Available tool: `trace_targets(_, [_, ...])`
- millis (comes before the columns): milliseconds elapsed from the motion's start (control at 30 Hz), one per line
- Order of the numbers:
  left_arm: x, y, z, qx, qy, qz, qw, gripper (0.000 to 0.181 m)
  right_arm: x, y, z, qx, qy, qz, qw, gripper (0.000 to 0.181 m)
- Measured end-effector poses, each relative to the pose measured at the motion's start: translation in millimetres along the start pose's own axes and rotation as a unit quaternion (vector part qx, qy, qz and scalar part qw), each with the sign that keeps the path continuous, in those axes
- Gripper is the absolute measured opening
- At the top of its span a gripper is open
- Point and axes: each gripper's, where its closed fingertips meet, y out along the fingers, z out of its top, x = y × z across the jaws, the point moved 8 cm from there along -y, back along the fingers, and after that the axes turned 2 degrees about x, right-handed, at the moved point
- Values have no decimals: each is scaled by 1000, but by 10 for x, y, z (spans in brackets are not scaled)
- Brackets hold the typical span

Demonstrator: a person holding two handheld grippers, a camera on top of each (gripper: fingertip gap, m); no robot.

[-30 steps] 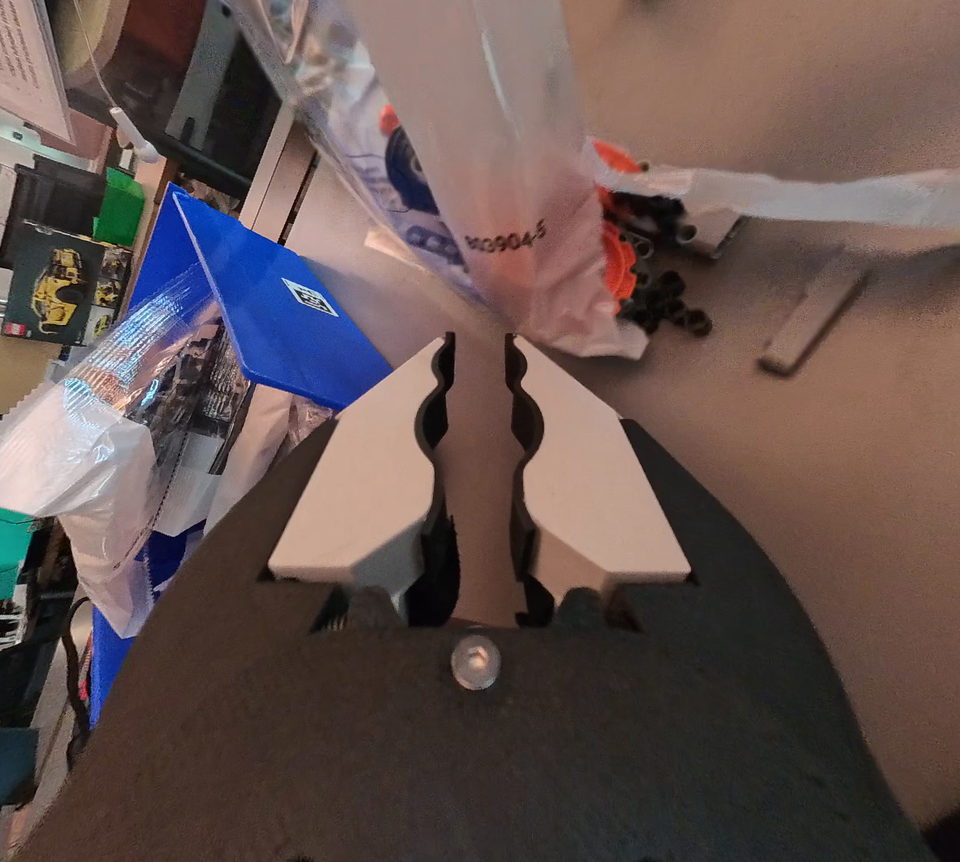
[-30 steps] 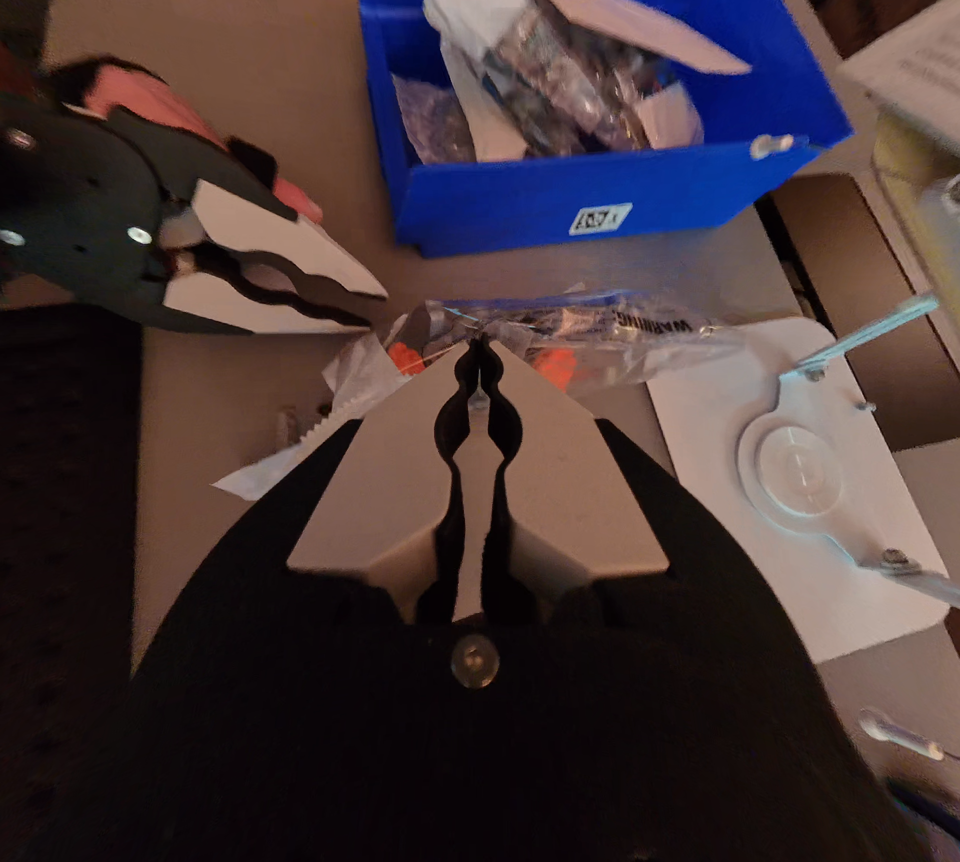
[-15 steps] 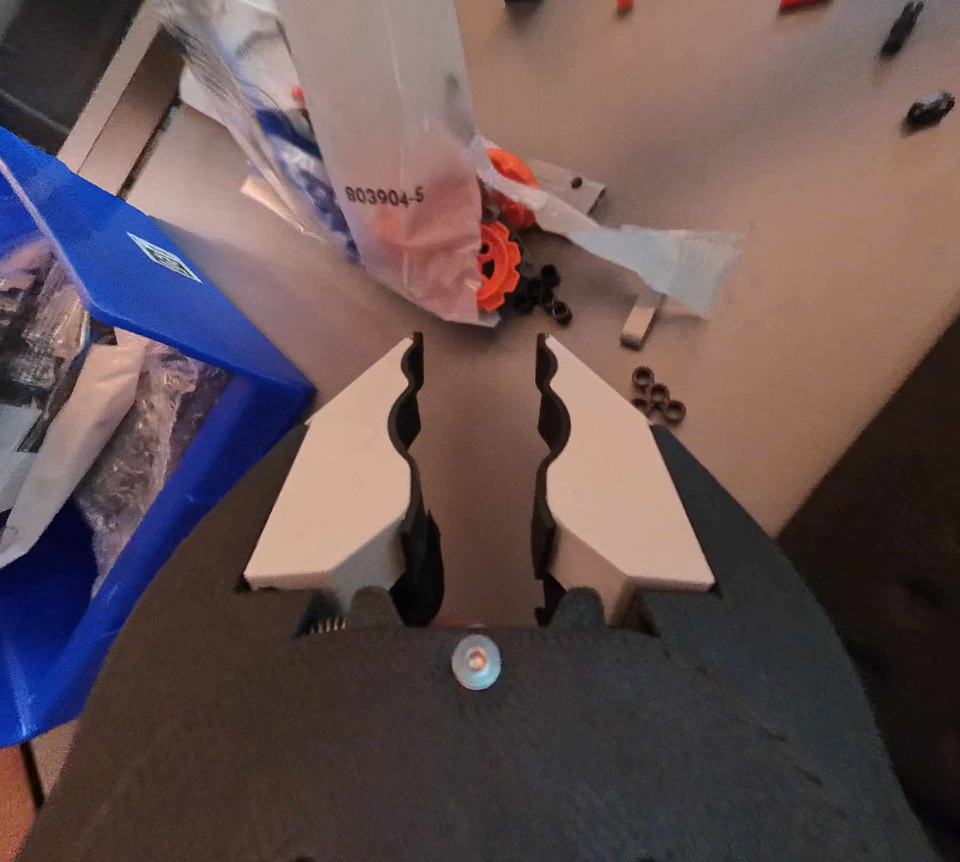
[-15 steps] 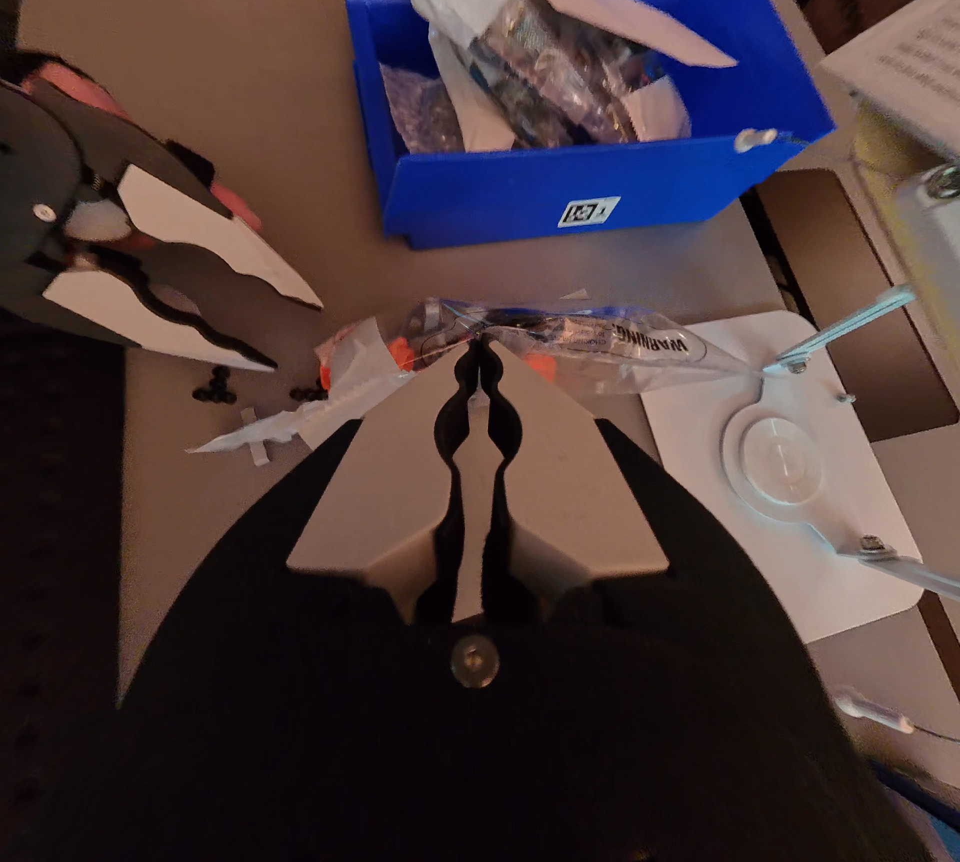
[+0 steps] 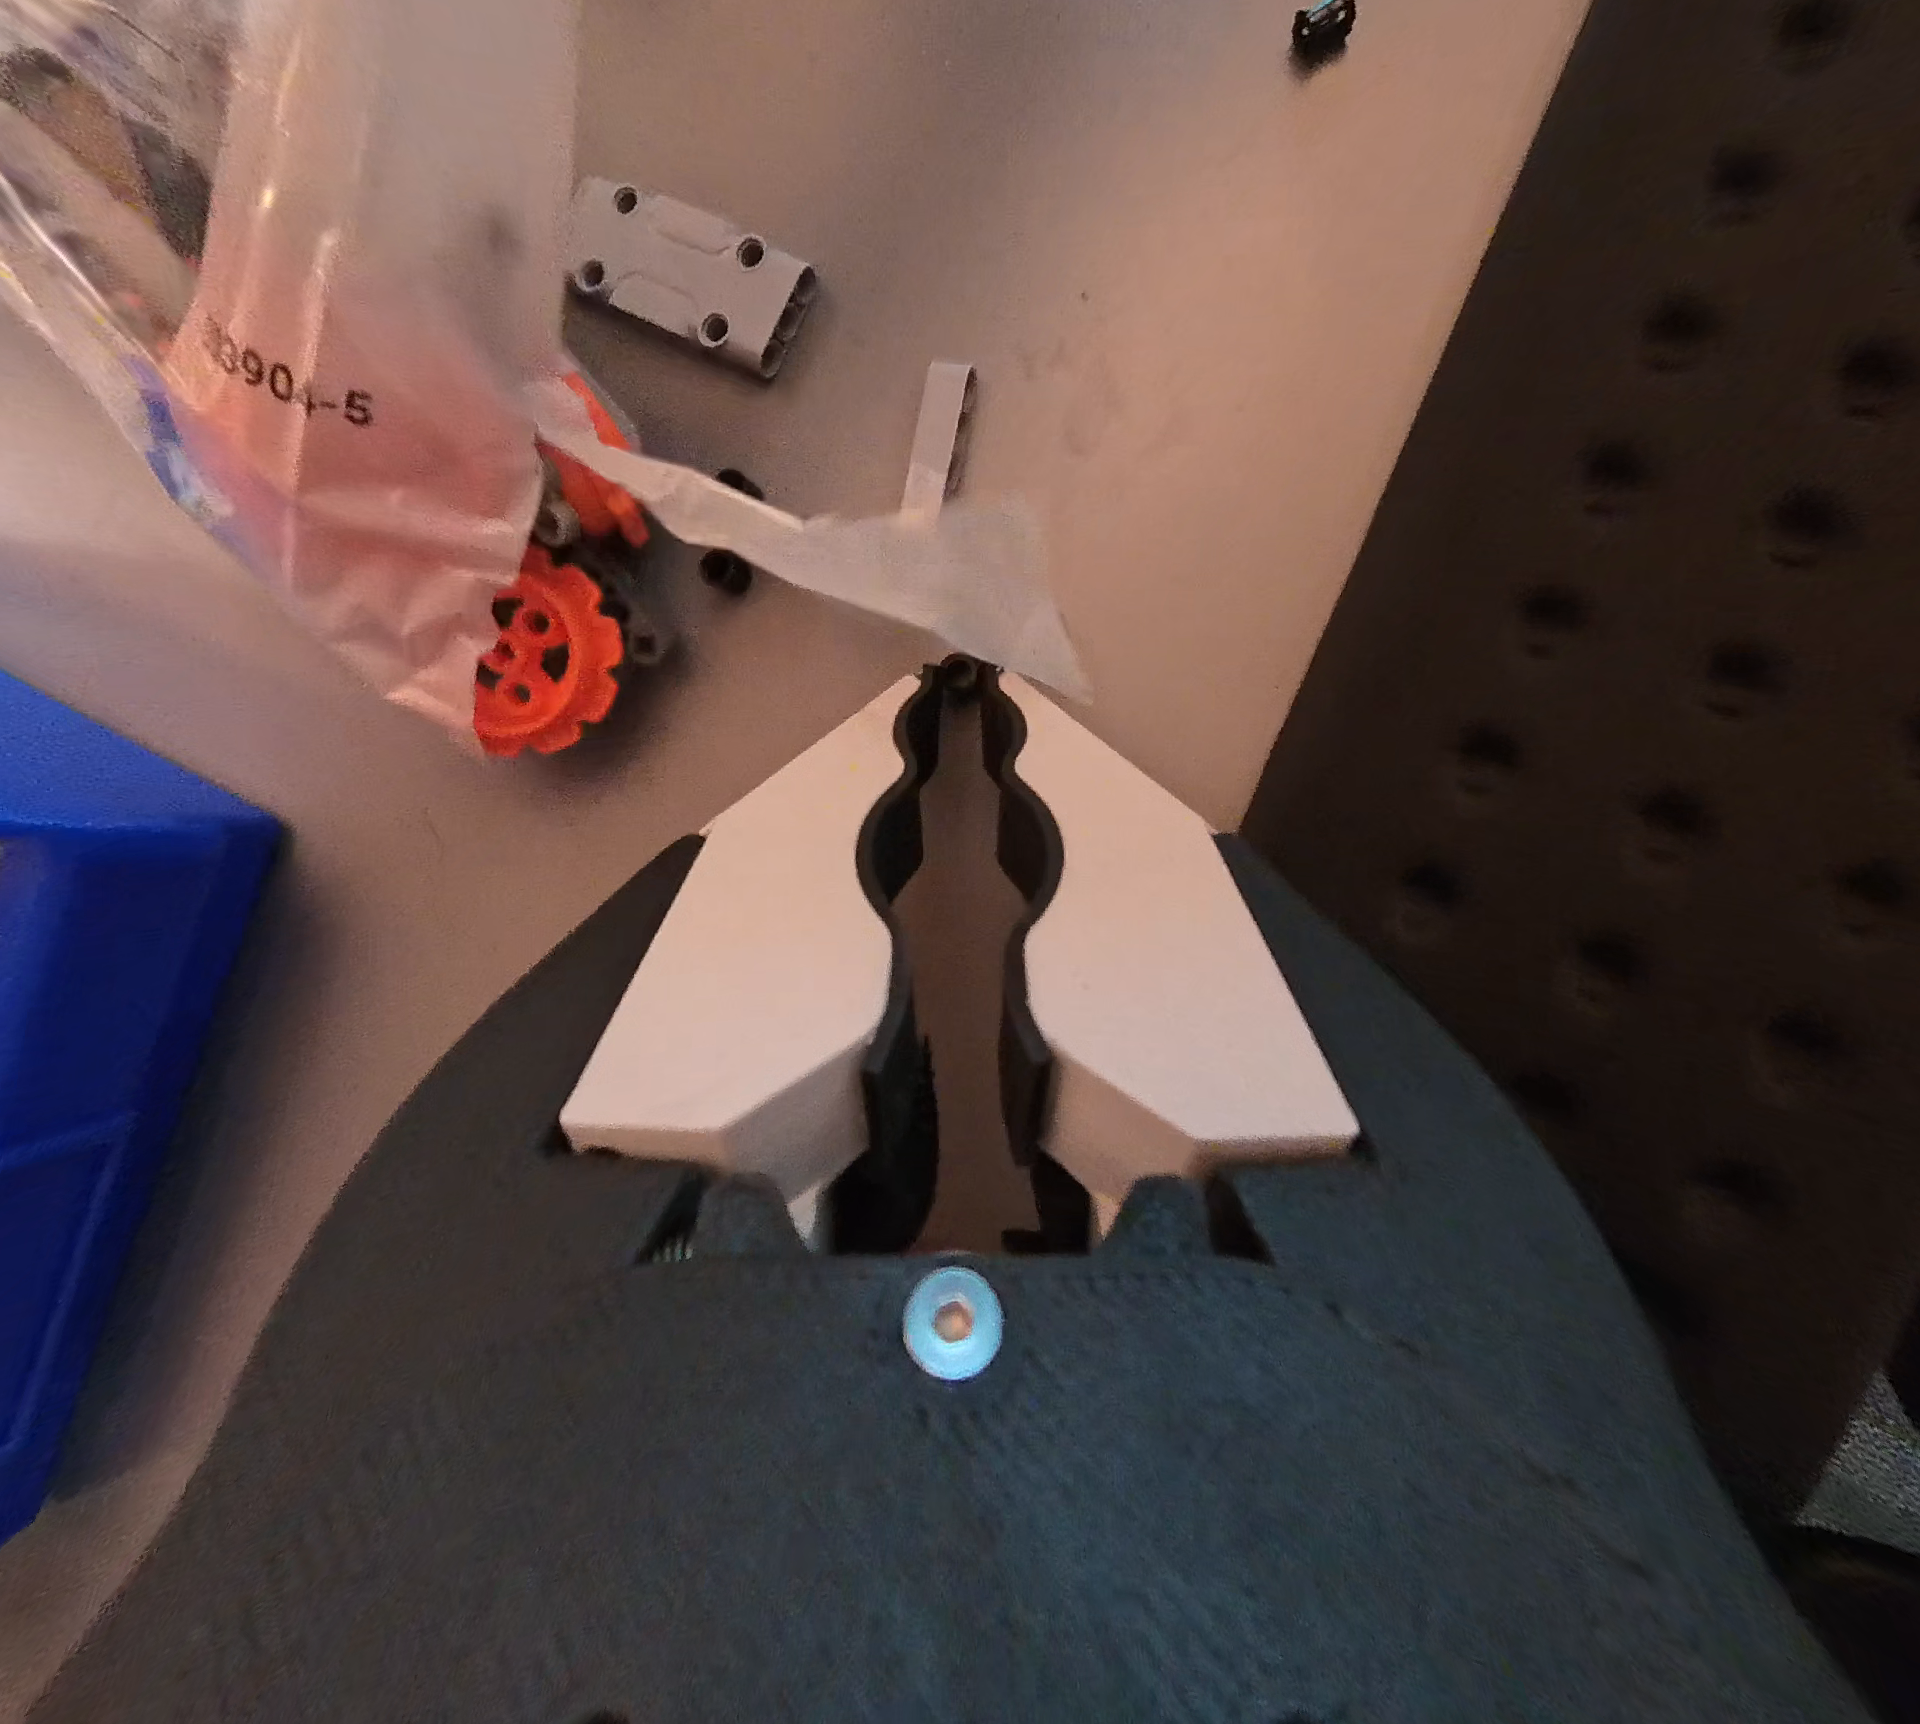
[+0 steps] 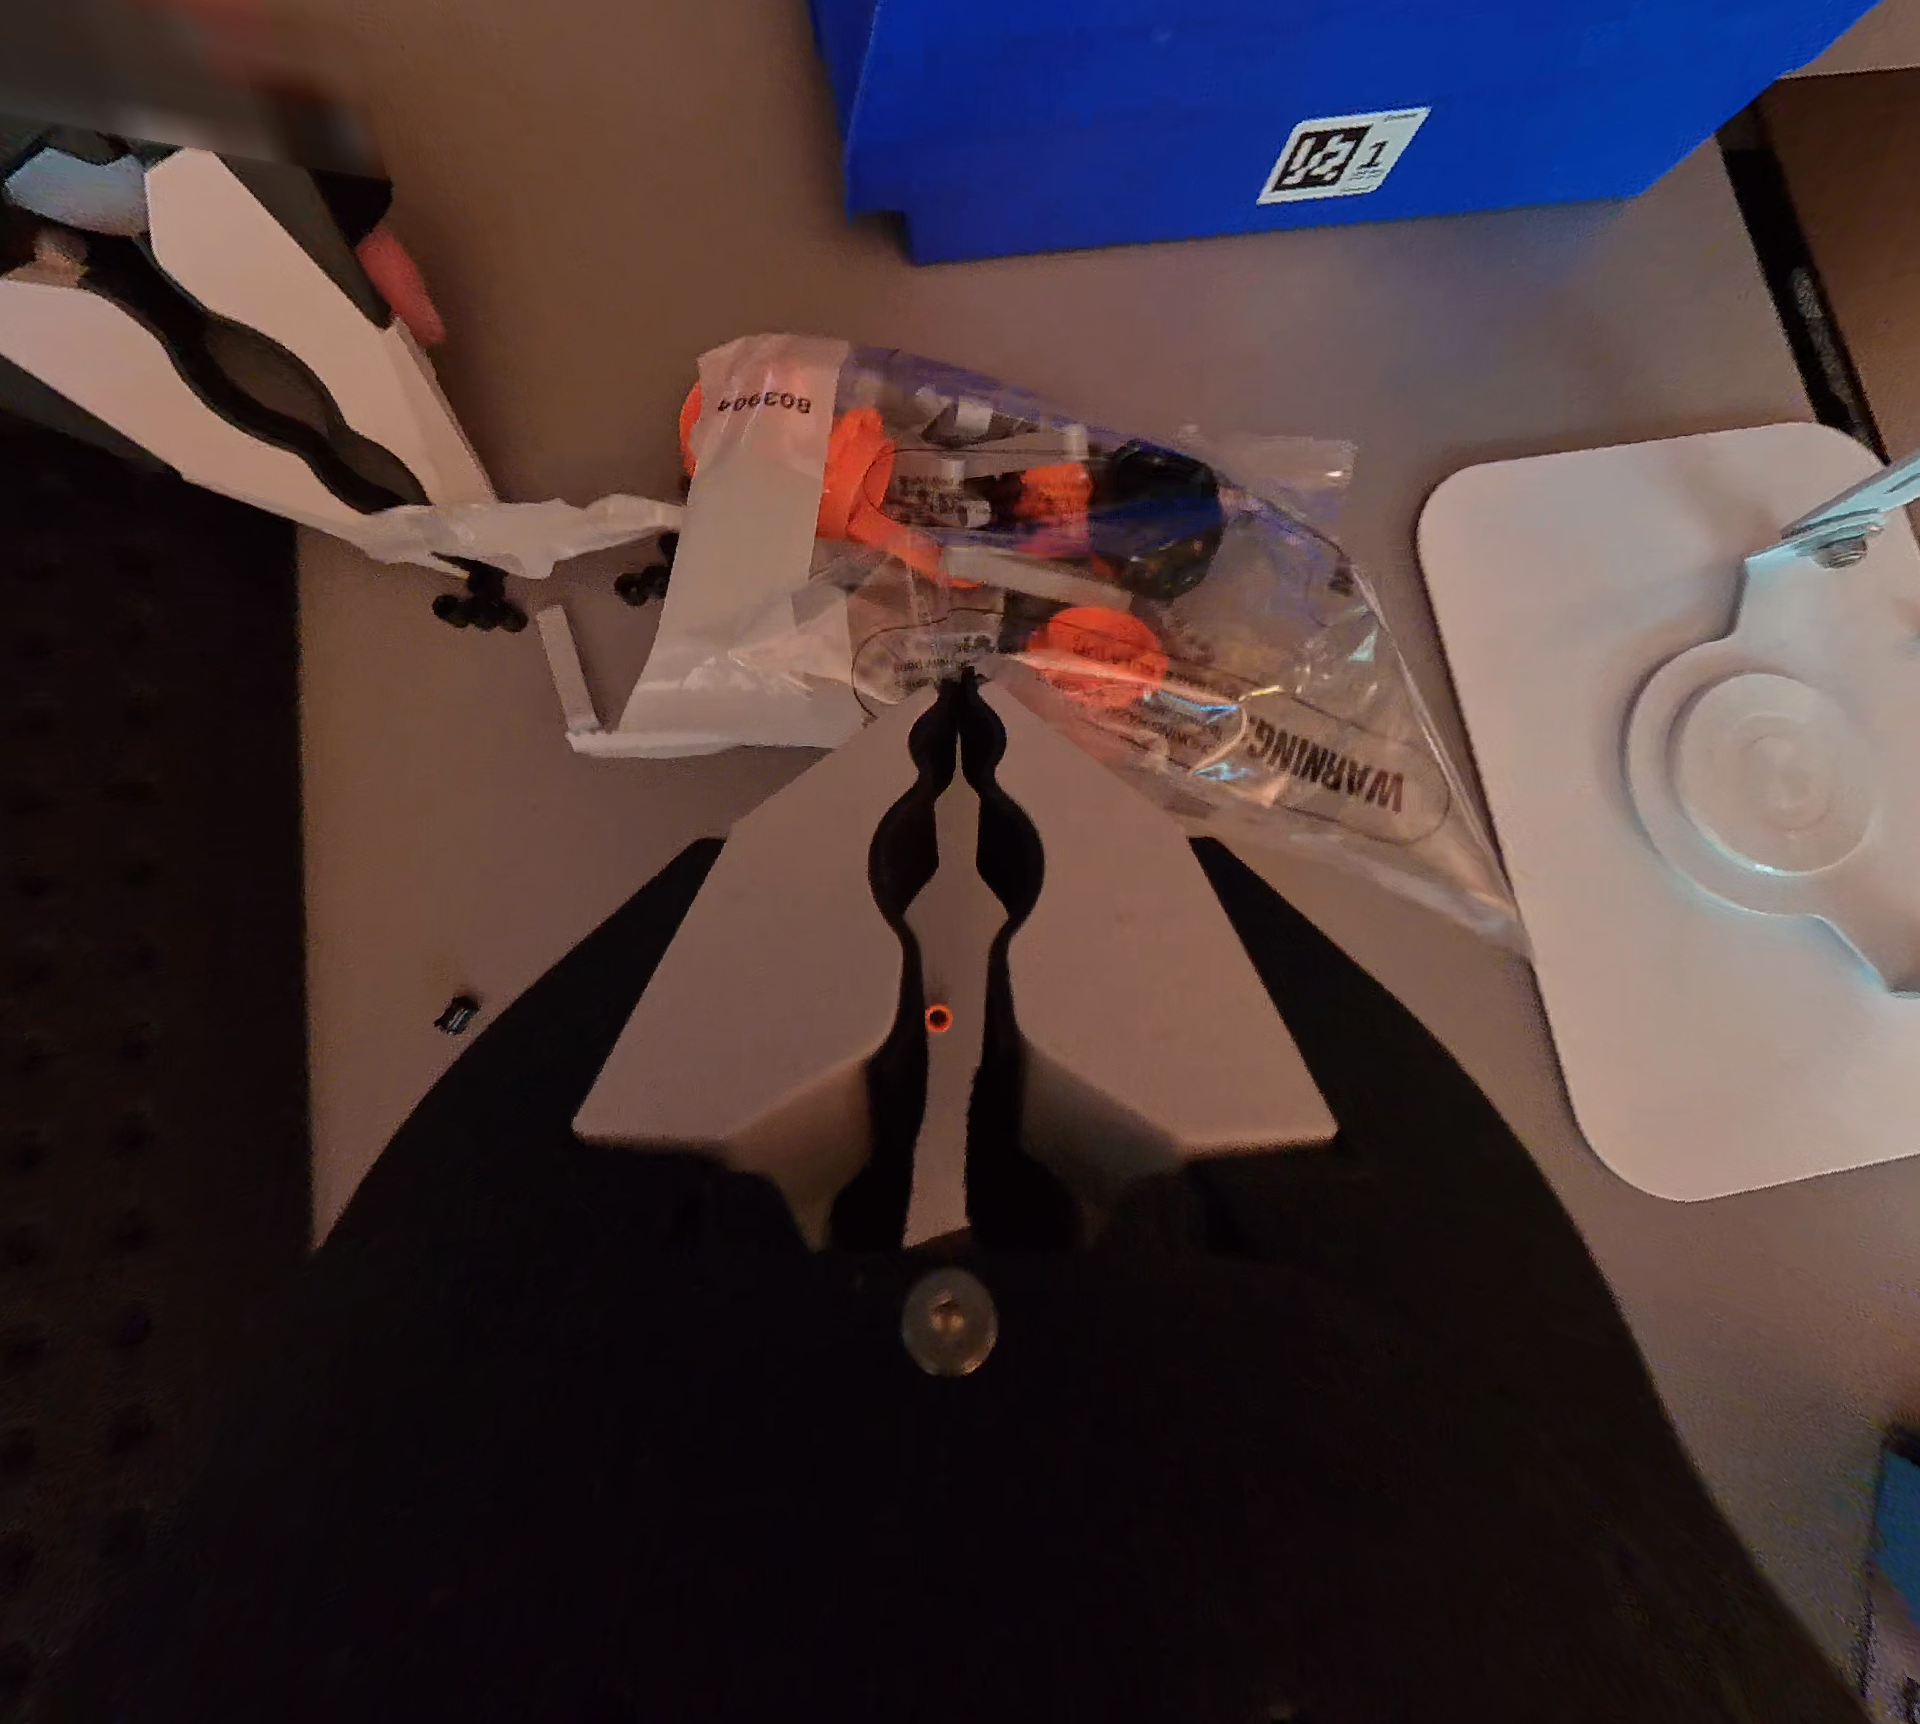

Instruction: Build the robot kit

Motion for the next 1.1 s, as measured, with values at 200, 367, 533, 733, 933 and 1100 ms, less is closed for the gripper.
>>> trace_targets(200, [-48,-178,-145,37,-10,34,999,5,-290,189,-88,-7,-24,15,1000,0])
trace_targets(367, [-101,-460,-203,67,-34,67,995,5,-532,358,-201,-12,-20,24,999,0])
trace_targets(533, [-238,-644,-75,100,-48,119,987,5,-698,410,-269,-13,-30,29,999,8])
trace_targets(733, [-363,-548,294,133,-48,149,979,5,-627,19,-232,27,-36,-14,999,40])
trace_targets(933, [-413,-360,747,169,-31,156,973,5,-495,-496,-261,99,-21,-32,994,37])
trace_targets(1100, [-386,-149,1133,186,1,160,969,5,-448,-819,-356,151,2,-48,987,29])
